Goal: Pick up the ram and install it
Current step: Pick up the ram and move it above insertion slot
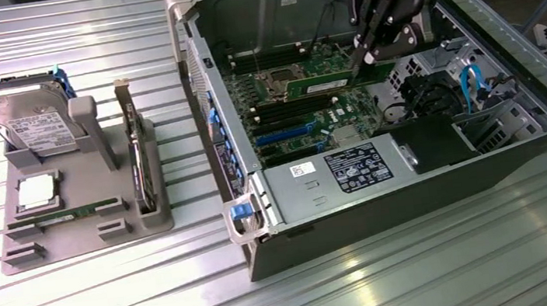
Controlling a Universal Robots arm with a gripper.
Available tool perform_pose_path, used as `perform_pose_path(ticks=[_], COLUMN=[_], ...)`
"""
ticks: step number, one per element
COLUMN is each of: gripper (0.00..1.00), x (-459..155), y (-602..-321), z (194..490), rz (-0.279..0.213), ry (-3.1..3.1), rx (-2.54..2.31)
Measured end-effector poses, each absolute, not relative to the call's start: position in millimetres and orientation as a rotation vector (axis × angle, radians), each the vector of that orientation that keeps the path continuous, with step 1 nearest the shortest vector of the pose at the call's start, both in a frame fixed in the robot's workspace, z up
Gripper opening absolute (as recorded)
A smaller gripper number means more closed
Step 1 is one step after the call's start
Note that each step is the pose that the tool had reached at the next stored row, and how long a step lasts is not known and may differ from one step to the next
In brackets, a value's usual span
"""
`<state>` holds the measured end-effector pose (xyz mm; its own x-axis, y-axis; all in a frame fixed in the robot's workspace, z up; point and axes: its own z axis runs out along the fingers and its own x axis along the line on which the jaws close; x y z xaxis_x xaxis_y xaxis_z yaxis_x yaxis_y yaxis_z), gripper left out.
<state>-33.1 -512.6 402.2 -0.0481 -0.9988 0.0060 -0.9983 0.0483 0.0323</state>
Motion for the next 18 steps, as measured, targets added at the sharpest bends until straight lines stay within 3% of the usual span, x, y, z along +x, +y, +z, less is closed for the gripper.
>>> perform_pose_path(ticks=[18], gripper=[0.12], x=[-32.9], y=[-509.5], z=[402.2], rz=[-0.03], ry=[-2.255], rx=[2.149])
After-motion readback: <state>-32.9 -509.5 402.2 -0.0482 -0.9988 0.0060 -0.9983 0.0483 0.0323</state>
